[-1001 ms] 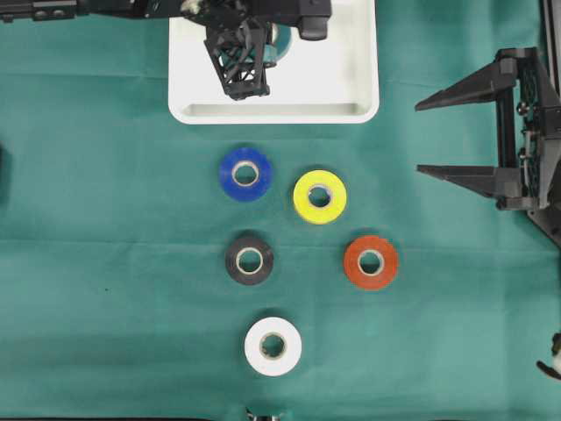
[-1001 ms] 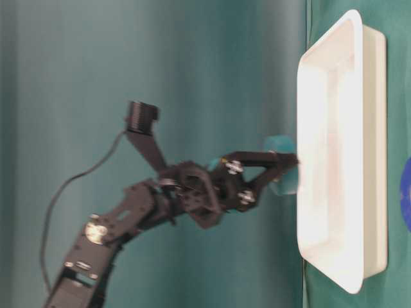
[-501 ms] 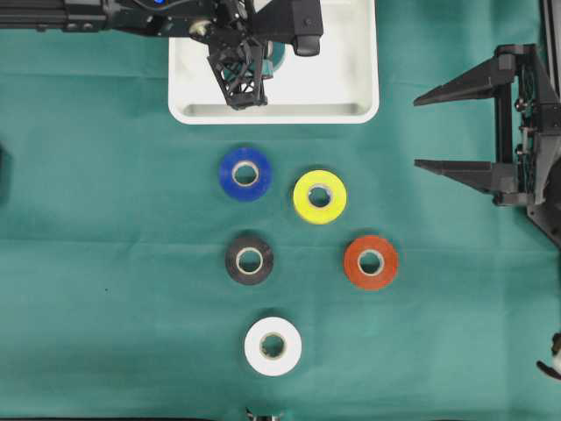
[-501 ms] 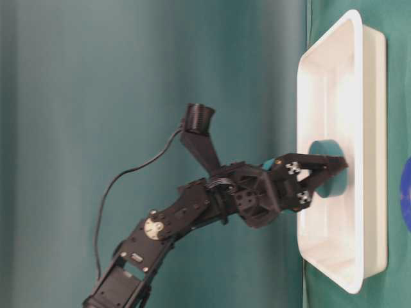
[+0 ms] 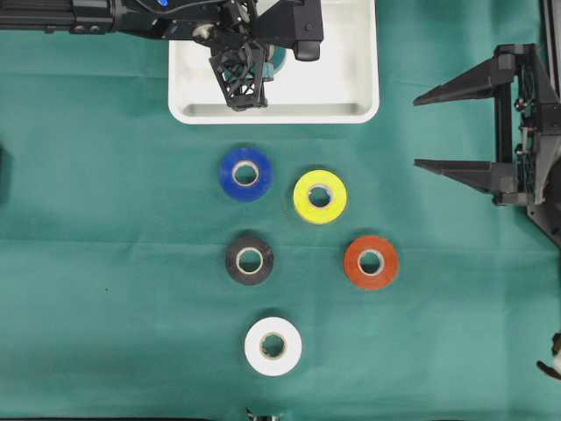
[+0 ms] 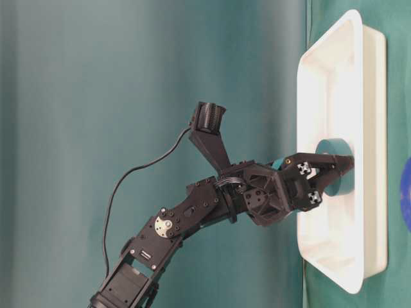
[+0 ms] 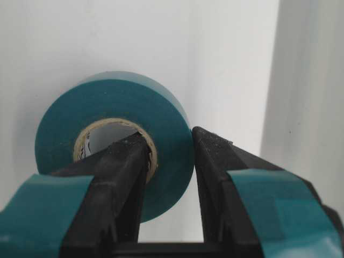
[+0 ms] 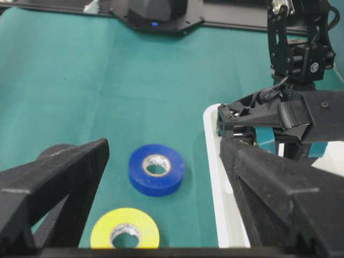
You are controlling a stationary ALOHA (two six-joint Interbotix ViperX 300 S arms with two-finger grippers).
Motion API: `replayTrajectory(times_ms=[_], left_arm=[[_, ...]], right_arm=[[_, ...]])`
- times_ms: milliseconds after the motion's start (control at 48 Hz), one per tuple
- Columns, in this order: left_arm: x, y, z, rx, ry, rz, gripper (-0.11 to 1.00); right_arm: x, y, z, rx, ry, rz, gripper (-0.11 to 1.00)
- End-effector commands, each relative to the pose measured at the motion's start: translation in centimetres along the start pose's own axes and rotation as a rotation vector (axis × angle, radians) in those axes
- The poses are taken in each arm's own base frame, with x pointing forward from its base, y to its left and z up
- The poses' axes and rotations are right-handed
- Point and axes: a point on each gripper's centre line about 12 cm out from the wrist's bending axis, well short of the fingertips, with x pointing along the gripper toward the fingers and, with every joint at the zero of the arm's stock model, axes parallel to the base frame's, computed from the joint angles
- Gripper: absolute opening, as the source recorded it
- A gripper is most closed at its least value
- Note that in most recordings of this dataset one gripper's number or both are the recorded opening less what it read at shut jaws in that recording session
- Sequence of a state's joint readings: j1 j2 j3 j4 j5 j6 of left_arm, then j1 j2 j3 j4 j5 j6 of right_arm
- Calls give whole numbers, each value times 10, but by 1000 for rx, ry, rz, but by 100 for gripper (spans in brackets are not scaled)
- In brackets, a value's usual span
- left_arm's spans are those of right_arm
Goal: Pick up the tape from a random location and place it into the white case.
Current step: 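Lower the teal roll into the white tray and open the left gripper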
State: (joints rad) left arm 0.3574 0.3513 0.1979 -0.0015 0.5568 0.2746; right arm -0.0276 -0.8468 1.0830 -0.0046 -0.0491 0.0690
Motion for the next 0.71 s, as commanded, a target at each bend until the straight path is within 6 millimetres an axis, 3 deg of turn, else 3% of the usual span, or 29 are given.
replayTrajectory(times_ms=[0,83,271,355,688], left_arm=[[-11,4,11,-2,-41,12,21],[-11,4,11,-5,-43,12,28],[-11,5,13,-2,-59,17,81],[-12,6,14,-4,-65,20,97],[-18,6,15,-4,-60,18,97]], right_arm=[[1,0,10,-3,-26,-1,92],[1,0,9,-3,-25,-1,92],[1,0,11,-3,-29,-1,92],[1,0,11,-3,-29,-1,92],[1,0,10,-1,-28,-1,92]])
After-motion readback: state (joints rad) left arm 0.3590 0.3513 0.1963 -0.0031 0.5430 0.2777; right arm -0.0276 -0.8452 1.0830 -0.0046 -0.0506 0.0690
